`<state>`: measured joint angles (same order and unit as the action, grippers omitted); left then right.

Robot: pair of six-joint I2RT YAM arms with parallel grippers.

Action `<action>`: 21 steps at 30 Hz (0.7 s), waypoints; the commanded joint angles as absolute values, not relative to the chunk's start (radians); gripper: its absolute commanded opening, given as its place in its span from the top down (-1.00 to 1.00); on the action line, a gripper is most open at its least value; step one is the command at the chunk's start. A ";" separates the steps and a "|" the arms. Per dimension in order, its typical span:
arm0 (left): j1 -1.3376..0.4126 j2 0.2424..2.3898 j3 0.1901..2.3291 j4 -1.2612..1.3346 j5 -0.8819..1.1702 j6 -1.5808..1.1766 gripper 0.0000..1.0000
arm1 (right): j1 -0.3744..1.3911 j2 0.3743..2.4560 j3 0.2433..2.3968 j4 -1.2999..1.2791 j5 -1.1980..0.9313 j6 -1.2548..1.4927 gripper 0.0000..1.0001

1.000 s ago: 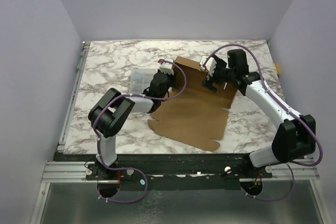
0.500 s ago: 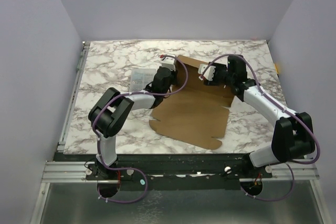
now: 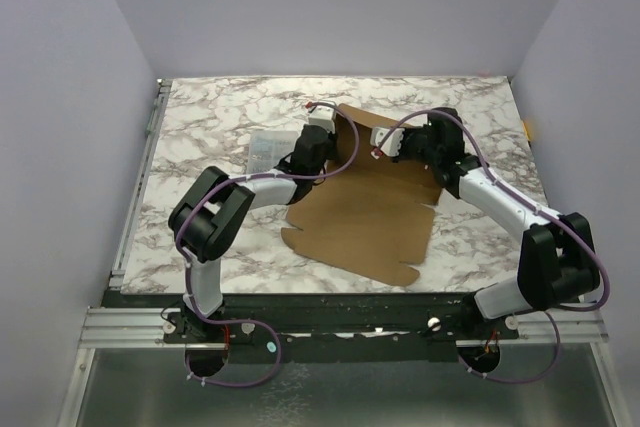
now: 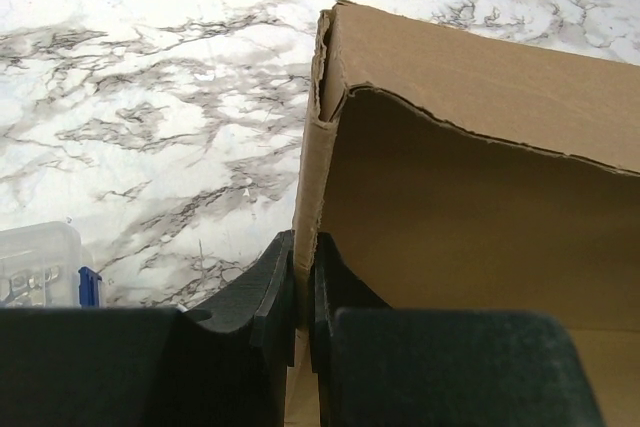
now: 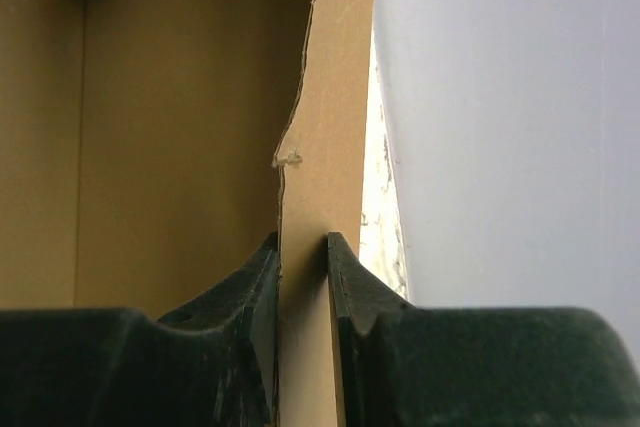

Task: Fold the paper box
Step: Fold the paper box at the center of the board.

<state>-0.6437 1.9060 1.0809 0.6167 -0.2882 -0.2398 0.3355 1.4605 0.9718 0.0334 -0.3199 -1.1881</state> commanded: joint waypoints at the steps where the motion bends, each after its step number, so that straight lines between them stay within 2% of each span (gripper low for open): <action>1: -0.650 1.938 1.111 0.571 -0.332 -0.273 0.97 | 0.377 1.462 0.915 0.050 -0.287 -1.207 0.58; 3: -0.650 1.944 1.114 0.569 -0.328 -0.283 0.82 | 0.379 1.462 0.912 0.061 -0.276 -1.203 0.66; 11: -0.648 1.955 1.091 0.569 -0.305 -0.260 0.52 | 0.378 1.456 0.921 0.088 -0.250 -1.157 0.80; 16: -0.640 1.954 1.079 0.574 -0.284 -0.239 0.45 | 0.378 1.453 0.921 0.092 -0.249 -1.142 0.82; 21: -0.632 1.950 1.070 0.589 -0.271 -0.221 0.48 | 0.379 1.447 0.918 0.087 -0.253 -1.135 0.83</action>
<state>-0.6407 1.9461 1.0870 0.5816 -0.2955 -0.2428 0.3611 1.4563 0.9432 0.1341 -0.2356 -1.1805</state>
